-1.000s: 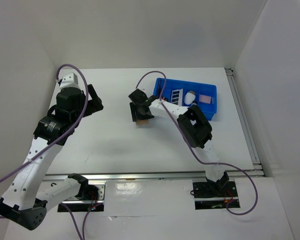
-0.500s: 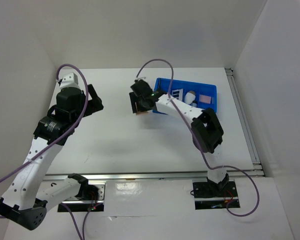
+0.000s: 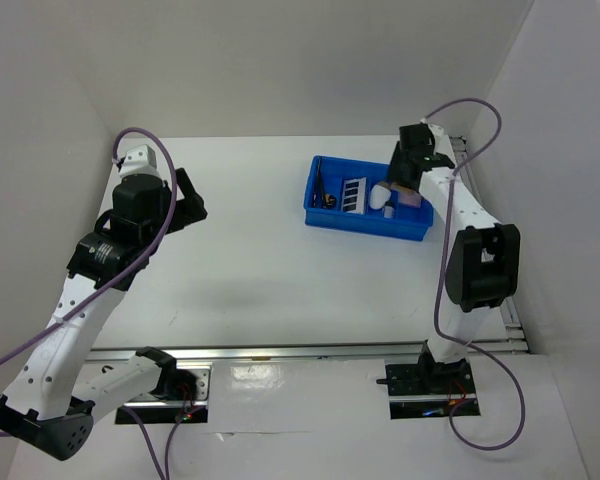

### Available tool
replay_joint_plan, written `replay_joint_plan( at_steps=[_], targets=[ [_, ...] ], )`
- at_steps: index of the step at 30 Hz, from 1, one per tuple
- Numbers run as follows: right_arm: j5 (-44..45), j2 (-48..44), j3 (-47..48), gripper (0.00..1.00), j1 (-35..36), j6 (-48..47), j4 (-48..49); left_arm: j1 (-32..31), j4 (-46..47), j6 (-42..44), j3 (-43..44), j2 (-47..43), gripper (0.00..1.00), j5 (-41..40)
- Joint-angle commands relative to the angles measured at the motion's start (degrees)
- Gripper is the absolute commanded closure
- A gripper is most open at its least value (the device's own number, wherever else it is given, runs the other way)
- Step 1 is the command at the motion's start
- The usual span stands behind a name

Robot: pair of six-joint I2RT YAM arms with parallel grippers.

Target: Organize the makeup

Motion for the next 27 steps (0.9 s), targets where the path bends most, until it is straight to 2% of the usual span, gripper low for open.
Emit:
replay_joint_plan(
  at_steps=[1,9,10,11,13,14,18,21,27],
  targets=[
    [-1.3,-0.6,-1.9,0.49,-5.2,0.6,3.4,-0.3,2.7,1.5,0.1,0.3,0.00,1.0],
    [-3.2,5.6,-1.9,0.44,-9.2,1.1,3.9,-0.3,2.7,1.5,0.1,1.4,0.00,1.0],
    [-3.2,5.6,-1.9,0.41,-9.2,1.1,3.9,-0.3,2.7,1.5,0.1,1.4,0.00,1.0],
    [-3.2,6.4,-1.9,0.31,-9.2,1.1,3.9,-0.3,2.7,1.5,0.1,1.4,0.00,1.0],
    [-3.2,6.9,-1.4,0.23,-9.2,1.1,3.9,-0.3,2.7,1.5,0.1,2.0,0.00,1.0],
    [-3.2,6.9,-1.4,0.15,-9.2,1.1,3.9,-0.3,2.7,1.5,0.1,2.0,0.00,1.0],
    [-5.3,5.0,-0.8,0.03,-9.2,1.1,3.9,-0.3,2.7,1.5,0.1,2.0,0.00,1.5],
    [-5.3,3.3,0.4,0.00,-9.2,1.1,3.2,-0.3,2.7,1.5,0.1,2.5,0.00,2.1],
    [-8.0,-0.1,4.7,0.00,-9.2,1.6,-1.9,-0.3,2.7,1.5,0.1,3.0,0.00,3.1]
  ],
)
